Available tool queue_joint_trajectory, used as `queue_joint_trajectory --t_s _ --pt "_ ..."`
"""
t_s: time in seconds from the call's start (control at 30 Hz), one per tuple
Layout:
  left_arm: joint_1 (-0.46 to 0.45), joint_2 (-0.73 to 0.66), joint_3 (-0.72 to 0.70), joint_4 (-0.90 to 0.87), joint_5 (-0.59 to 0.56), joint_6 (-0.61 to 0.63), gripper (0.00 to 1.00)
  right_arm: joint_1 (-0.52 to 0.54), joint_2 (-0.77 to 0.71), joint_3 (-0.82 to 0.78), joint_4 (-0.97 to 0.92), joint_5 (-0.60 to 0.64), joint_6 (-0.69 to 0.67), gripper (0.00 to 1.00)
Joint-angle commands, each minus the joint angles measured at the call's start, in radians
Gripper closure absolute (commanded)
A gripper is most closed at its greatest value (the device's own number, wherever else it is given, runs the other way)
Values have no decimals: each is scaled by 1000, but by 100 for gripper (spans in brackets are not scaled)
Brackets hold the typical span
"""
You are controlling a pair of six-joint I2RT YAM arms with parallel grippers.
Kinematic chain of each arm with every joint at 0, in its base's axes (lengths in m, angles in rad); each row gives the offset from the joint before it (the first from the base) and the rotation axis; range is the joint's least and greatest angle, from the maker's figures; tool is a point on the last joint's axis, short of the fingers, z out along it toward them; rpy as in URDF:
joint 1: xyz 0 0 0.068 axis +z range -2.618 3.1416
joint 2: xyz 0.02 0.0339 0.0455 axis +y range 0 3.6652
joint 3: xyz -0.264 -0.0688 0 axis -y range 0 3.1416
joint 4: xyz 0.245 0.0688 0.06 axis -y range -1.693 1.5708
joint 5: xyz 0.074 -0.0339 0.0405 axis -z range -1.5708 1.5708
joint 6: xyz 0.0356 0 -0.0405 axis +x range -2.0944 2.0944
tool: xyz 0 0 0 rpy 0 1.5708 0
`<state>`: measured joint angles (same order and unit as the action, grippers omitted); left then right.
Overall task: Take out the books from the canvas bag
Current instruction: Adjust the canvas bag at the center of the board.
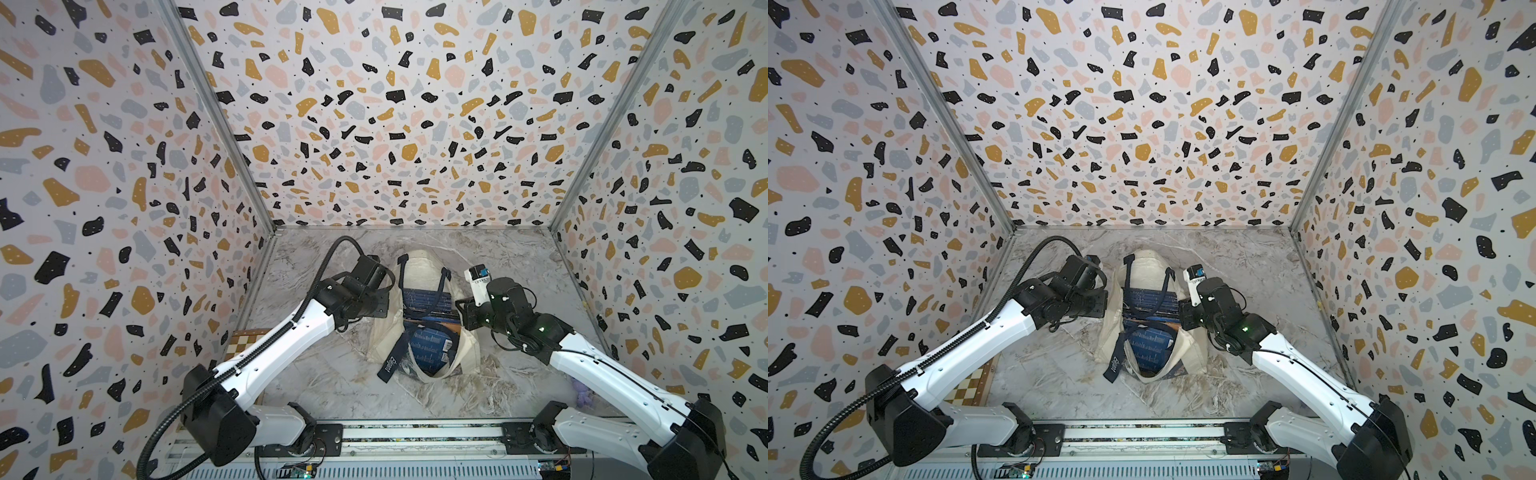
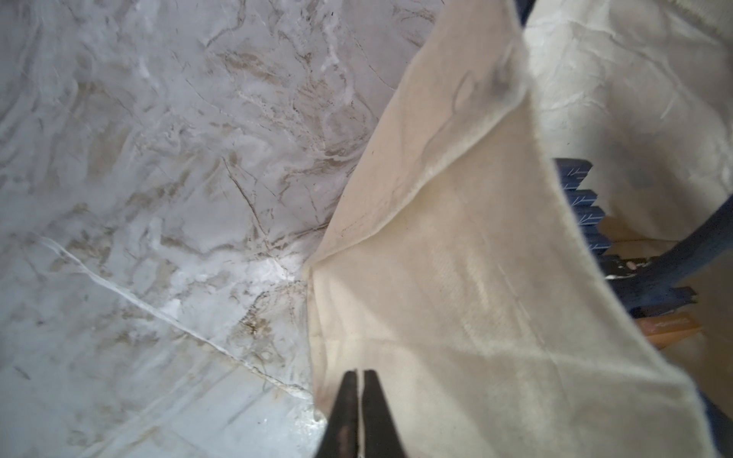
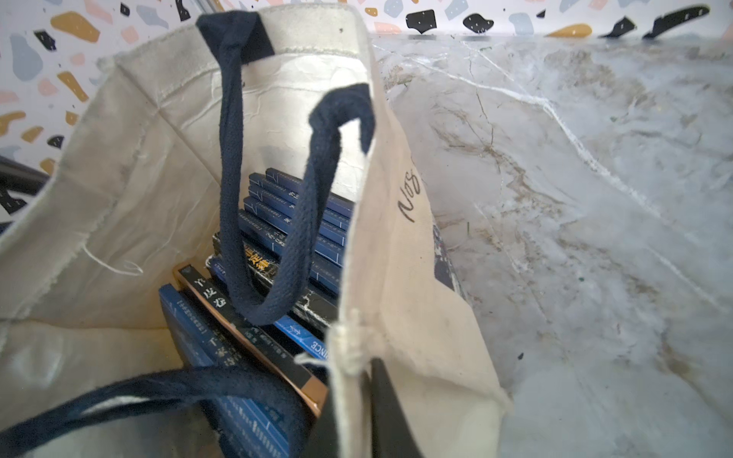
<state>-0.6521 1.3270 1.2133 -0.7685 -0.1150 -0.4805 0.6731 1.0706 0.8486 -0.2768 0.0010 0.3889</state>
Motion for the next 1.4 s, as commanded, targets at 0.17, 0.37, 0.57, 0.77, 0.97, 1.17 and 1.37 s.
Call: queue_joint_trajectory --t_s 0.17,0.37,0.57,0.77,0.97,1.17,1.37 --pt "-6 -5 11 33 -24 2 100 -56 20 -22 14 -42 -9 100" --pt "1 23 51 83 -95 17 100 -133 129 71 68 -130 6 100" --pt "67 98 166 138 -45 40 100 -195 298 299 73 -177 11 100" --pt "116 164 327 205 -14 102 100 -245 492 597 45 -238 -1 100" --pt "119 172 350 223 7 140 100 -244 562 723 2 -268 -4 100" --pt "100 57 241 49 44 -54 48 -245 517 615 54 -260 -6 100" --pt "82 -38 201 -101 30 -271 18 -244 507 576 70 -274 -9 100"
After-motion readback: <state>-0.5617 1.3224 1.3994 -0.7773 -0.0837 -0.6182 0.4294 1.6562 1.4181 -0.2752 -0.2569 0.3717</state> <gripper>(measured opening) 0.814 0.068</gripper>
